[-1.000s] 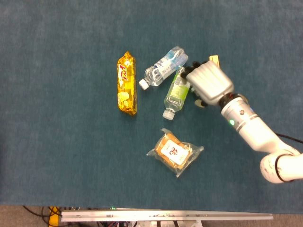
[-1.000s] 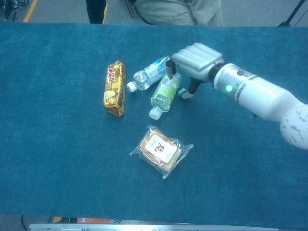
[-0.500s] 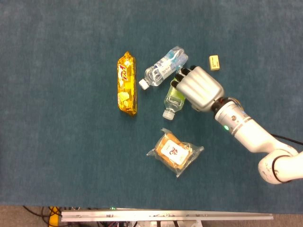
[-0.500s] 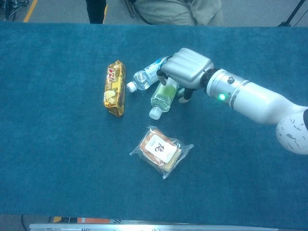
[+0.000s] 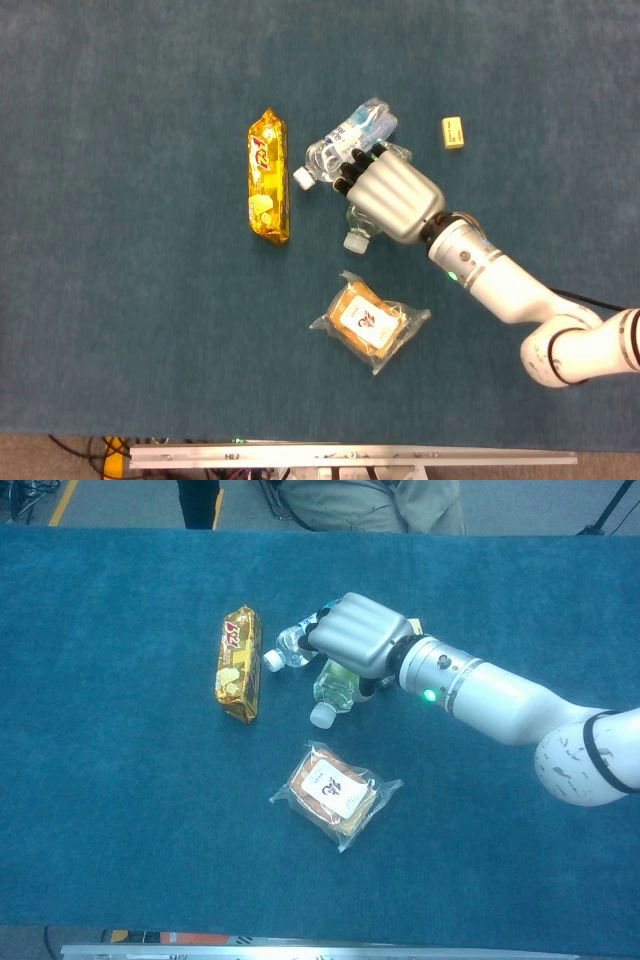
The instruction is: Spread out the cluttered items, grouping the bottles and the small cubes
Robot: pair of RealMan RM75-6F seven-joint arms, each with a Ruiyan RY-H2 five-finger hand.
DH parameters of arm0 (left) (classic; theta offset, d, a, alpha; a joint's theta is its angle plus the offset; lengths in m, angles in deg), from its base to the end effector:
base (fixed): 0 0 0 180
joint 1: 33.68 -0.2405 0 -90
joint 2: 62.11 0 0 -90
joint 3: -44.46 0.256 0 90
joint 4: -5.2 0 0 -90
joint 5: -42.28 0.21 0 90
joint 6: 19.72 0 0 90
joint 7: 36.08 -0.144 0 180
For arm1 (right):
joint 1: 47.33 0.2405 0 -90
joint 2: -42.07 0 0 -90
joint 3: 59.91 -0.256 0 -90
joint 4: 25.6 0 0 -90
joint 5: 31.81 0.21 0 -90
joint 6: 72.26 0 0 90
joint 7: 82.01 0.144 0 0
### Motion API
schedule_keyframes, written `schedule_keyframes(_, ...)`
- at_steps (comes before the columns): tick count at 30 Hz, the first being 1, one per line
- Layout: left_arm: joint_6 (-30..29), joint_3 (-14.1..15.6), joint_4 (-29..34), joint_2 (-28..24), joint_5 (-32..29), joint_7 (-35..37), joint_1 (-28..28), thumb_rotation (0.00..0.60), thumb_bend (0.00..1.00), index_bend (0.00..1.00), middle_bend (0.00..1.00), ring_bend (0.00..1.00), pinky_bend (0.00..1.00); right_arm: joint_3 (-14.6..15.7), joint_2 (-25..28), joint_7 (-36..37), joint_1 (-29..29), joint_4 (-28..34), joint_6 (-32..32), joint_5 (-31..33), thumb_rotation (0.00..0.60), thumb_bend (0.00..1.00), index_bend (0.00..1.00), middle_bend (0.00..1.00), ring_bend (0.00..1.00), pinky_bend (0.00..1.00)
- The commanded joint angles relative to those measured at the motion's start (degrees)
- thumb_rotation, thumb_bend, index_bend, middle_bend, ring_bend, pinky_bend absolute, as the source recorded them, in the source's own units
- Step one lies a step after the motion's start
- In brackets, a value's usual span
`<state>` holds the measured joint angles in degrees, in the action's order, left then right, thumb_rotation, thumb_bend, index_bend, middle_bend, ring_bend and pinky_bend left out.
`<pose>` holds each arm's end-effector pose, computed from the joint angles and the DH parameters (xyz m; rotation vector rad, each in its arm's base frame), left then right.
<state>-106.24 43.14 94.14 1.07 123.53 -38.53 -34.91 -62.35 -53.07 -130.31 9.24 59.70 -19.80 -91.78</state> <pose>-0.3517 0.1395 0.1759 -1.2881 -0.9053 -0.6936 -0.0781 -0.3202 -0.0762 2.2581 -0.3207 0.6815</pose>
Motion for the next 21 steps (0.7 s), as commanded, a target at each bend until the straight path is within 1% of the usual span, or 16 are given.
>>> schedule_keyframes(1,0.1,0.0,-0.1,0.0,-0.1,0.1,0.0,0.600,0.39,0.21,0.22,0.19,0.23,-0.7,-0.4,0.7,0.1,-0.1,-0.4,0.8,0.600,0.00,0.31,0.31,0.23,0.37)
schedule_keyframes(7,0.4,-0.8,-0.3,-1.0,-0.8,0.4,0.4,0.600,0.39,0.21,0.22,0.19,0.23,-1.9,1.1,2.3,-0.4,2.5,0.3,0.9,0.600,0.00,0.31,0.31,0.23,0.37)
schedule_keyframes(11,1.4,-0.8,-0.3,-1.7,0.5,0.9,1.4,0.600,0.39,0.21,0.22,0.19,0.23,-2.3,3.8,3.0,-1.1,5.5,0.9,1.9,0.600,0.00,0.31,0.31,0.23,0.37)
schedule_keyframes(16,4.7,-0.5,-0.7,-2.3,3.7,2.9,4.5,0.600,0.39,0.21,0.22,0.19,0.23,-2.2,9.3,3.9,-3.0,10.9,3.1,2.7,0.600,0.00,0.31,0.31,0.23,0.37)
schedule_keyframes(21,9.6,-0.4,-2.0,-2.3,8.2,7.8,9.7,0.600,0.39,0.21,0.22,0.19,0.23,-1.8,16.0,5.0,-5.3,17.3,5.6,3.1,0.600,0.00,0.31,0.31,0.23,0.37)
